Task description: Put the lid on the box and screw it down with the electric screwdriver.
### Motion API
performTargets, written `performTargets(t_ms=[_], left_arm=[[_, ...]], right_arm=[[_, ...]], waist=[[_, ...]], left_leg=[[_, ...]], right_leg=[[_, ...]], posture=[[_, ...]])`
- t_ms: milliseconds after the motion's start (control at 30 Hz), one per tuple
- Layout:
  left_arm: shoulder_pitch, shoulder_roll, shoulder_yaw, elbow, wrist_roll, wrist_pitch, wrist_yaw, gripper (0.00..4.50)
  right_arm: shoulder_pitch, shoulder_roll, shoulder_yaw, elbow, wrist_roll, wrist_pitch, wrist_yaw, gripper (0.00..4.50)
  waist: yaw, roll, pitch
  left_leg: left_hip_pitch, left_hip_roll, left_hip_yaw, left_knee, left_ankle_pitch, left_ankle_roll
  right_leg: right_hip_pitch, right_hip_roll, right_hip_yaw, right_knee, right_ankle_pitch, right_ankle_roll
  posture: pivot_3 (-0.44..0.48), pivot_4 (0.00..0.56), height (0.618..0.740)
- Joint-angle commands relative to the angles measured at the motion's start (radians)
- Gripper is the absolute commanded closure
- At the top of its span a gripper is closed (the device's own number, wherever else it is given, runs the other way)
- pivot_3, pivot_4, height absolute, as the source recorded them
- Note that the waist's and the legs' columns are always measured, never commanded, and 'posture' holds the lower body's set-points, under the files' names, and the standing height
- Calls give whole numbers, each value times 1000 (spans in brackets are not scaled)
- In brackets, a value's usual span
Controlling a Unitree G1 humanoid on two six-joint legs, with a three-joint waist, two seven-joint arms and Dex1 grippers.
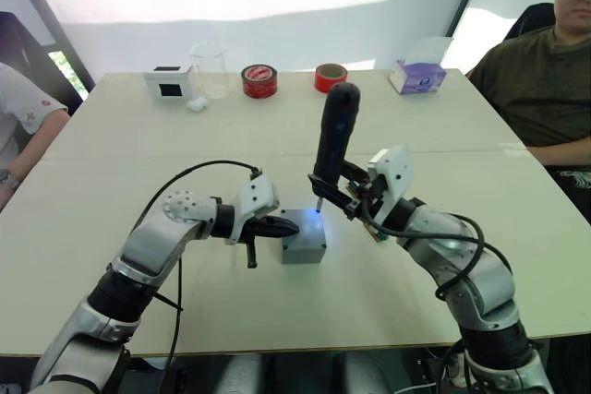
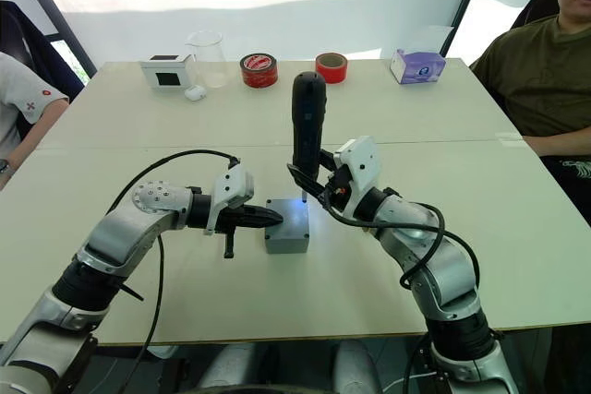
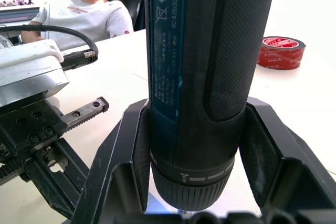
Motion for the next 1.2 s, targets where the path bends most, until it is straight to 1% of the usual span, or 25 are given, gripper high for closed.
performTargets(t_ms=[33, 200, 300, 500, 733, 800, 867, 933, 1000, 1067, 1100, 1133, 1200], left_arm=[[8, 0, -9, -13, 7, -1, 4, 4500], [12, 0, -9, -14, 7, -2, 6, 4500], [15, 2, -8, -17, 7, -2, 6, 4500], [23, 7, -12, -22, 11, -3, 4, 4500], [38, 12, -14, -32, 13, 0, 2, 4500], [39, 12, -15, -30, 15, -2, 1, 4500], [26, 11, -16, -11, 21, -7, -1, 4500], [5, 13, -20, 21, 40, -18, -1, 4500], [-1, 16, -23, 32, 50, -27, -1, 4500], [4, 26, -12, 26, 37, -25, -12, 4500], [10, 34, -8, 20, 33, -25, -20, 4500], [15, 39, -6, 14, 31, -25, -24, 4500], [16, 37, 1, 9, 21, -22, -27, 4500]], right_arm=[[61, -30, 93, 130, -46, 157, -1, 2718], [52, -37, 114, 150, -66, 187, -15, 2718], [49, -32, 123, 159, -68, 203, -23, 2718], [53, -15, 116, 154, -39, 231, -28, 2718], [63, -19, 114, 142, -30, 239, -32, 2718], [58, -13, 100, 130, -24, 211, -27, 2718], [29, -10, 61, 89, 14, 183, -4, 2718], [-21, -31, 8, 46, 53, 174, 23, 2718], [-49, -49, -34, 18, 91, 194, 34, 2718], [-125, -70, -134, -30, 198, 263, 26, 2718], [-185, -82, -201, -52, 282, 313, 9, 2718], [-226, -91, -246, -65, 342, 350, -4, 2718], [-327, -110, -328, -62, 470, 422, -48, 2718]], waist=[[0, 0, 0], [0, 0, 0], [1, -3, -6], [0, -1, -13], [0, 0, -15], [1, 0, -15], [1, 0, -14], [1, 0, -12], [3, 6, -2], [2, 7, 4], [2, 9, 6], [2, 10, 8], [2, 13, 12]], left_leg=[[0, 0, 0, 0, 0, 0], [0, 0, 0, -2, 0, 0], [1, 0, 0, -6, 0, 0], [1, 0, 0, -13, 0, 0], [1, 0, 0, -15, 0, -1], [1, 0, 0, -16, 0, -1], [0, 0, 0, -16, 0, -1], [-1, 0, 0, -16, 0, -1], [-2, 0, 0, -15, 0, -1], [-4, 0, 0, -15, 0, 0], [-5, 0, 0, -15, 0, 0], [-8, 0, 0, -15, 0, 0], [-23, 0, 0, -13, 1, -1]], right_leg=[[0, 0, 0, 0, 0, 0], [0, -1, 0, -2, 0, 0], [0, -1, 0, -4, 0, -1], [1, -1, 0, -14, 0, -1], [1, -2, 0, -16, 0, -2], [1, -2, 0, -17, 0, -2], [1, -2, 0, -17, 0, -2], [0, -2, 0, -18, 0, -2], [-1, -2, 0, -18, 1, -3], [-3, -2, -1, -18, 1, -3], [-3, -2, -1, -18, 1, -3], [-7, -2, -1, -18, 1, -3], [-19, -2, -1, -14, 3, -5]], posture=[[0, 150, 740], [0, 150, 740], [0, 150, 740], [0, 150, 740], [0, 150, 740], [0, 150, 740], [0, 150, 740], [0, 150, 740], [0, 150, 740], [0, 150, 740], [0, 150, 740], [0, 150, 740], [0, 150, 740]])
